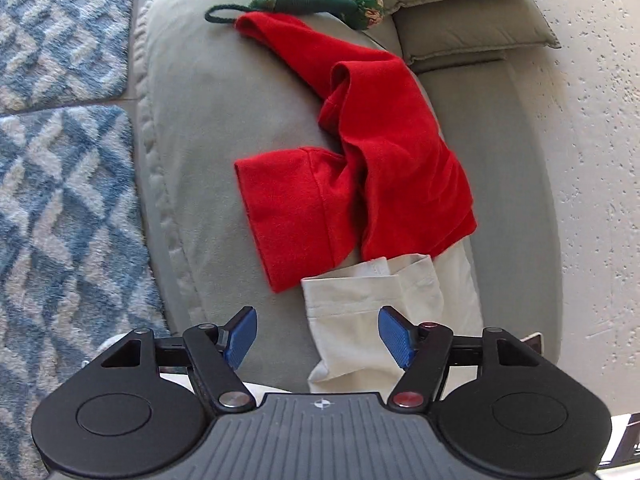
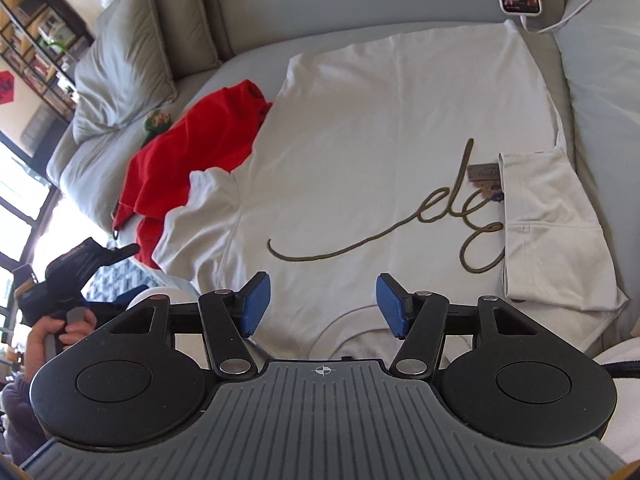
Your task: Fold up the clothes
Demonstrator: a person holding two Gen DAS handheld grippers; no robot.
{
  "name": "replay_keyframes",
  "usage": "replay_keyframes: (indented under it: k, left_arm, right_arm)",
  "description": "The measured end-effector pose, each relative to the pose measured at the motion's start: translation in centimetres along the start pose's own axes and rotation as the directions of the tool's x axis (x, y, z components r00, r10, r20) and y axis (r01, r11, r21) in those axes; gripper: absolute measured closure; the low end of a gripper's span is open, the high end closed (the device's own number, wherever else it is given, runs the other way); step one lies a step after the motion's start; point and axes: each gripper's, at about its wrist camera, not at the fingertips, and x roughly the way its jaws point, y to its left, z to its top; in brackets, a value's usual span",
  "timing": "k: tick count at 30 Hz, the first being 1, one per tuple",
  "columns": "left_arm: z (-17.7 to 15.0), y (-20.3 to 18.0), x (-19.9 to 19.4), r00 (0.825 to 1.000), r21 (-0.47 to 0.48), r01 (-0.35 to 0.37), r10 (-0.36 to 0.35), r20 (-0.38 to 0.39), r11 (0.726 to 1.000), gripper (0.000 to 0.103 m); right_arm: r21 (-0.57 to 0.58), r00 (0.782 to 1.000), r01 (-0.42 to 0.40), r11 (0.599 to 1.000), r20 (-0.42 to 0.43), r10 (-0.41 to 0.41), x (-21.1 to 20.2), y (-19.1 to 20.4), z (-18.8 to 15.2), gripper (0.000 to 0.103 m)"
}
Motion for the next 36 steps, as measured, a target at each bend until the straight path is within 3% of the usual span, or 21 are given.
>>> replay_keyframes:
  k: [1,5,10,11,12,13,16,18,20,22,24,26,28,30,31,33,34,35,36]
  left_arm:
    - [0.1,0.0,0.6,0.999,0.001,0.026,-0.026,-0.02,1.0,0.04]
    - [0.6,0.0,2.6,0.997,0.002,0.053,-0.053,-0.05,0.999,0.062]
    - [0.6,0.5,3.2,0.997,-0.029,0.064,-0.065,-0.035,0.998,0.067]
    - [0.5,0.5,3.1,0.998,-0.027,0.054,-0.054,-0.027,0.998,0.079]
    - [0.4,0.4,2.7,0.999,-0.007,0.043,-0.043,-0.011,0.999,0.098]
    - [0.2,0.0,2.2,0.999,0.029,0.036,-0.037,0.014,0.999,0.103]
    - [-0.2,-2.1,0.7,0.997,0.145,0.017,-0.028,0.078,0.989,0.103]
    - [-0.6,-4.3,-0.5,0.993,0.262,0.004,-0.034,0.109,0.965,0.103]
    - [-2.0,-7.0,-1.4,0.99,0.402,-0.013,-0.044,0.131,0.916,0.103]
    - [-4.2,-9.7,-2.0,0.988,0.548,-0.029,-0.058,0.141,0.836,0.103]
    - [-7.5,-12.1,-2.1,0.989,0.699,-0.045,-0.068,0.133,0.714,0.103]
    - [-11.5,-13.8,-1.7,0.991,0.827,-0.049,-0.074,0.108,0.56,0.103]
    - [-15.9,-14.0,-0.8,0.995,0.914,-0.037,-0.07,0.071,0.403,0.103]
    - [-19.7,-13.7,0.7,0.999,0.958,-0.02,-0.035,0.031,0.285,0.103]
    - [-20.9,-13.4,1.7,1.0,0.967,-0.022,0.001,0.022,0.255,0.103]
    - [-22.7,-12.7,4.1,0.995,0.972,-0.04,0.099,0.017,0.231,0.086]
    - [-23.1,-12.3,4.7,0.99,0.968,-0.044,0.143,0.009,0.247,0.08]
    - [-23.4,-11.9,5.0,0.985,0.962,-0.042,0.174,-0.006,0.271,0.064]
    - [-23.4,-11.6,4.9,0.983,0.955,-0.037,0.185,-0.019,0.295,0.055]
  right_arm:
    - [0.0,1.0,0.004,1.0,-0.002,-0.004,0.0,0.0,-0.1,0.042]
    - [0.013,1.0,0.016,1.0,-0.014,-0.016,0.1,-0.5,-0.3,0.042]
    - [0.009,1.0,0.01,1.0,-0.012,-0.01,-0.1,-0.5,-0.6,0.041]
    - [0.009,1.0,0.009,1.0,-0.012,-0.009,-0.1,-0.6,-0.7,0.041]
    - [0.012,1.0,0.009,1.0,-0.012,-0.009,-0.1,-0.7,-0.8,0.041]
    - [0.016,1.0,0.007,1.0,-0.013,-0.007,-0.1,-0.9,-0.9,0.041]
    - [0.029,1.0,-0.001,1.0,-0.017,0.002,-0.2,-1.4,-1.1,0.041]
    - [0.036,1.0,-0.009,0.999,-0.02,0.01,-0.2,-1.6,-1.3,0.041]
    - [0.046,1.0,-0.02,0.999,-0.022,0.021,-0.1,-1.8,-1.6,0.041]
    - [0.056,0.999,-0.034,0.998,-0.024,0.035,-0.2,-2.1,-1.8,0.041]
    - [0.067,0.999,-0.038,0.997,-0.021,0.04,-0.2,-2.4,-2.0,0.041]
    - [0.081,0.999,-0.042,0.996,-0.017,0.044,-0.3,-2.8,-2.2,0.041]
    - [0.102,0.999,-0.046,0.994,-0.01,0.048,-0.5,-3.4,-2.3,0.041]
    - [0.122,0.999,-0.045,0.992,0.001,0.045,-0.9,-4.0,-2.3,0.041]
    - [0.131,0.999,-0.044,0.99,0.006,0.043,-1.1,-4.3,-2.4,0.041]
    - [0.15,0.999,-0.038,0.988,0.019,0.035,-1.6,-5.1,-2.4,0.041]
    - [0.161,0.999,-0.035,0.986,0.024,0.031,-1.8,-5.5,-2.5,0.041]
    - [0.172,0.999,-0.033,0.985,0.028,0.028,-2.0,-5.9,-2.5,0.041]
    - [0.183,0.999,-0.03,0.983,0.031,0.025,-2.2,-6.4,-2.6,0.041]
